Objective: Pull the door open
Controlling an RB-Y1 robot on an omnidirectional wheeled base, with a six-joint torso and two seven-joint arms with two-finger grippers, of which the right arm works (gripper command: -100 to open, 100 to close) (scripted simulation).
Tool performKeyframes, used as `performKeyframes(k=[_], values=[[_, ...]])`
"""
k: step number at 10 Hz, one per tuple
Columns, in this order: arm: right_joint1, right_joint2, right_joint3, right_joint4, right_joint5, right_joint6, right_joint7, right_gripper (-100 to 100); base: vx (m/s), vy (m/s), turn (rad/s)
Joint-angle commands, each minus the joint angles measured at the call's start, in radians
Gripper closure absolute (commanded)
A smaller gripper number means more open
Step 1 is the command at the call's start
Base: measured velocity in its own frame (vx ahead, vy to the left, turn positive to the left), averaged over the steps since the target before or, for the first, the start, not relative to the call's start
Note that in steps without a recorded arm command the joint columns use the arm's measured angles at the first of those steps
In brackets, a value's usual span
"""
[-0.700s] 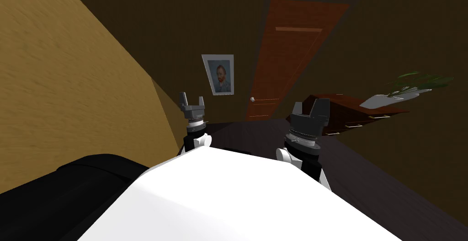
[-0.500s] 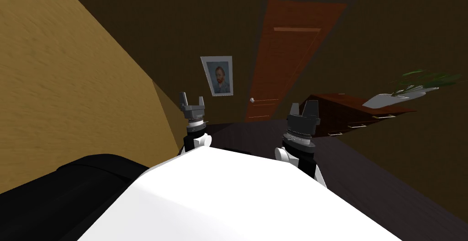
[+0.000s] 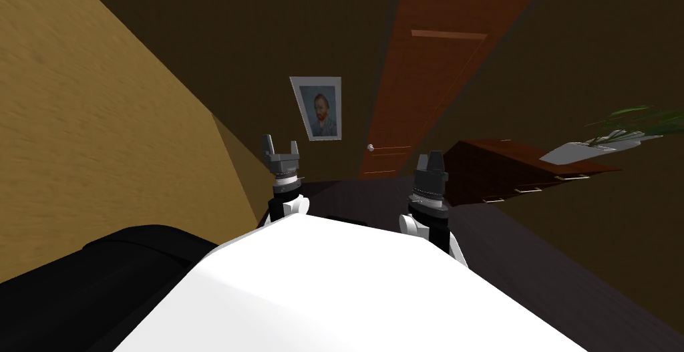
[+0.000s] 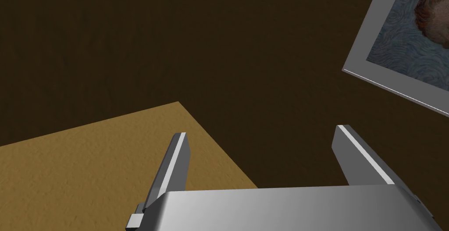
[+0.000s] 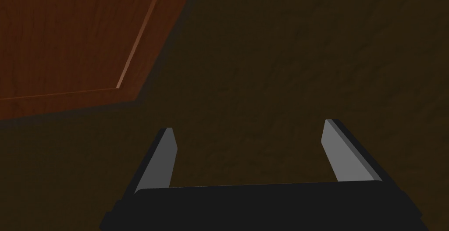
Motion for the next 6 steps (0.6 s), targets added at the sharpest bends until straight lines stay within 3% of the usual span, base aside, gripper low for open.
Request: performKeyframes(k=[1, 6], values=[[-0.01, -0.003, 0.002, 0.038, 0.004, -0.009, 0.027, -100, 0.078, -0.012, 0.009], [-0.044, -0.015, 0.006, 0.155, 0.015, -0.024, 0.112, -100, 0.086, -0.009, 0.011]])
